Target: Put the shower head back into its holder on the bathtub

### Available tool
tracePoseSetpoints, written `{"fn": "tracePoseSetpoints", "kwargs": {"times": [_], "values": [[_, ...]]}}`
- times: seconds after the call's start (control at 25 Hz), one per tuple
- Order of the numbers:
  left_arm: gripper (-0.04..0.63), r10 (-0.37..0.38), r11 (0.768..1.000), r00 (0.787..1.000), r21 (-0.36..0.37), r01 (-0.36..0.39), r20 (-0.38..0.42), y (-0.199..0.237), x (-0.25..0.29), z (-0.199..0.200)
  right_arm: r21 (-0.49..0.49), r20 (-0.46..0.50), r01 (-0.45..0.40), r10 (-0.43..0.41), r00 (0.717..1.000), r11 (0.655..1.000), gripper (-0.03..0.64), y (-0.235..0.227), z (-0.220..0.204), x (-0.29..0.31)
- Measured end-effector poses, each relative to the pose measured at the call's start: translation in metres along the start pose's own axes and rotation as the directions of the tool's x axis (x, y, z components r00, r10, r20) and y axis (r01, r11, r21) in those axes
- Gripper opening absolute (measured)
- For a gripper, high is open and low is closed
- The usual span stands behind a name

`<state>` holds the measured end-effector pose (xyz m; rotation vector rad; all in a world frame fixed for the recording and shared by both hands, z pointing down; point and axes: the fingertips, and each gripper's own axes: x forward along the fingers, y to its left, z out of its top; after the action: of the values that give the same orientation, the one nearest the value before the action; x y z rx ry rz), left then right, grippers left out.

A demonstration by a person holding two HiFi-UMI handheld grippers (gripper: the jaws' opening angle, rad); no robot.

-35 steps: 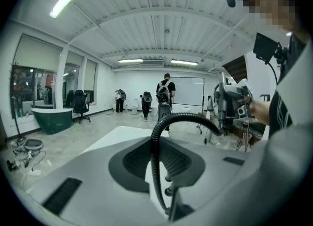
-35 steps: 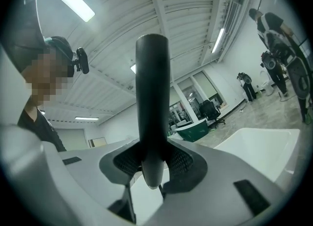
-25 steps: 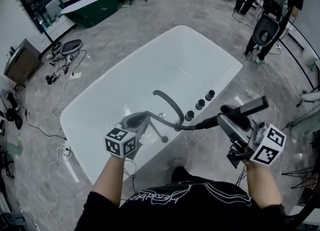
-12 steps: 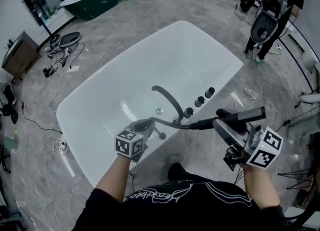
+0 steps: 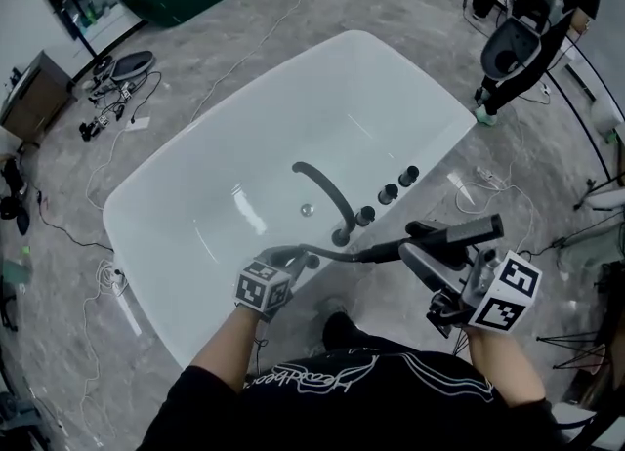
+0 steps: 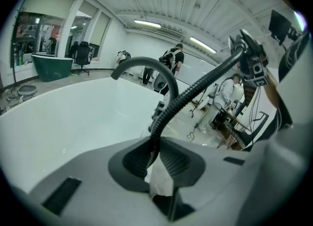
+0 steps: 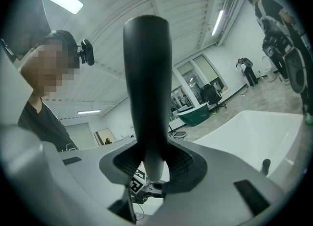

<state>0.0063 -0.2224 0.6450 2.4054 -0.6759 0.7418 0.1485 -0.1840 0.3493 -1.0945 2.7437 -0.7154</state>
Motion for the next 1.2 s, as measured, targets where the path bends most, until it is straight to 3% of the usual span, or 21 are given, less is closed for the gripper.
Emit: {"fn": "tracePoseSetpoints", "kwargs": {"times": [0.28,0.64,0.84,1.0,1.2], "values": [[0.055,-0.001,0.997,0.996,0.078,0.008,-0.093,-0.012,0.018,-0.025,-0.012,-0.051,-0.021,0.02,0.998,1.0,0.137,-0.007,-0.004,0.01],[0.101,0.001,1.0,0.986,-0.026,-0.005,-0.168,0.013,-0.001,-0.067,-0.077,-0.153,-0.059,0.046,0.987,0.995,0.137,-0.003,-0.038,0.056],[0.1,0.013,0.996,0.996,-0.087,-0.02,-0.084,-0.007,-0.027,-0.048,-0.113,-0.231,-0.068,0.041,0.972,0.991,0.137,-0.017,-0.064,0.059],[0.098,-0.021,0.99,0.999,-0.138,0.025,0.03,-0.038,-0.052,-0.013,-0.123,-0.272,-0.08,0.044,0.961,0.989,0.137,-0.031,-0.084,0.06],[0.023,0.011,0.983,0.997,-0.186,0.003,0.074,-0.046,-0.097,-0.011,-0.133,-0.328,-0.082,0.034,0.944,0.988,0.137,-0.033,-0.12,0.089]]}}
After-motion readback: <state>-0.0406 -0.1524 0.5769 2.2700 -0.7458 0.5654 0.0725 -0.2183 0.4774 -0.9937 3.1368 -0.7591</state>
